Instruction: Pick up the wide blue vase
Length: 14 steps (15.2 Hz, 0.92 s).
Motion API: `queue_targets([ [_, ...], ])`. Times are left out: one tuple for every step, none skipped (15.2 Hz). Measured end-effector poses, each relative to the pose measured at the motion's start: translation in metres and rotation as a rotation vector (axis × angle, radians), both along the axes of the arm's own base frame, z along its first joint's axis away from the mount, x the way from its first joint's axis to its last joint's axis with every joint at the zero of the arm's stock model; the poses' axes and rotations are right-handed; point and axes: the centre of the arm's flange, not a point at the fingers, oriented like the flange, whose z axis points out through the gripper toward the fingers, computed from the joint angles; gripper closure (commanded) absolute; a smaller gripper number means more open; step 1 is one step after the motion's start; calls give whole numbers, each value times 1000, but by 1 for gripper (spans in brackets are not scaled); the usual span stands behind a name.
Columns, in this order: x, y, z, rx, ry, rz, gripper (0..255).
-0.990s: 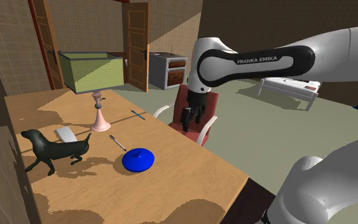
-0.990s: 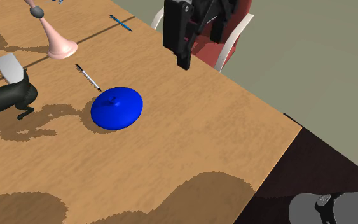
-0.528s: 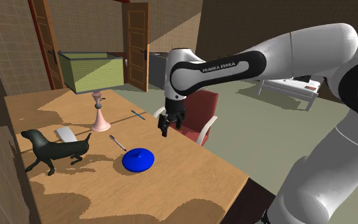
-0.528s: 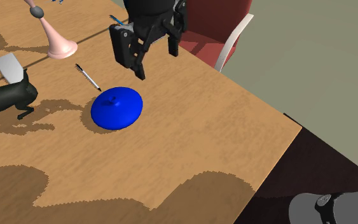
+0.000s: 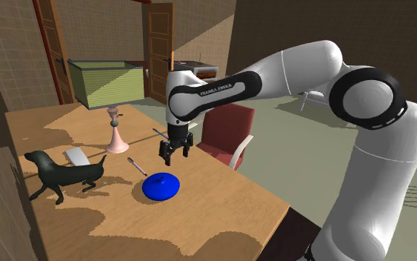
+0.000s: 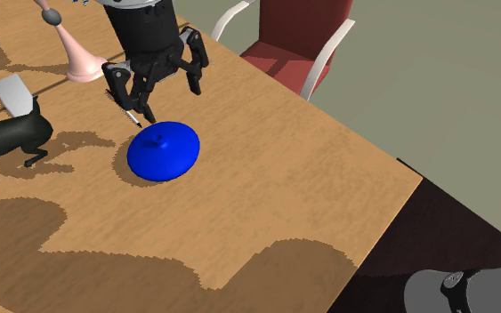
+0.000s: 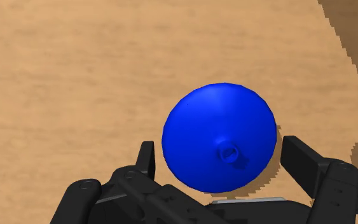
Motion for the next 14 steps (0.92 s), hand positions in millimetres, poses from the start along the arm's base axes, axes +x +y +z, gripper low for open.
queue_targets([
  [10, 8, -9, 1, 4, -2, 0],
  [19, 14, -17, 2, 8, -4, 0],
  [28, 20, -24, 3, 12, -6, 0],
  [38, 26, -31, 4, 16, -8, 0],
  [49, 35, -38, 4, 20, -10, 0],
  [55, 39, -43, 5, 23, -12, 0],
  [58, 40, -48, 5, 25, -13, 0],
  [59, 42, -53, 5, 25, -13, 0],
  [60, 43, -59, 5, 25, -13, 0],
  [61, 43, -63, 5, 26, -14, 0],
  [61, 43, -67, 5, 26, -14, 0],
  [61, 43, -74, 5, 26, -14, 0],
  [62, 43, -79, 5, 26, -14, 0],
  [62, 43, -83, 5, 26, -14, 0],
])
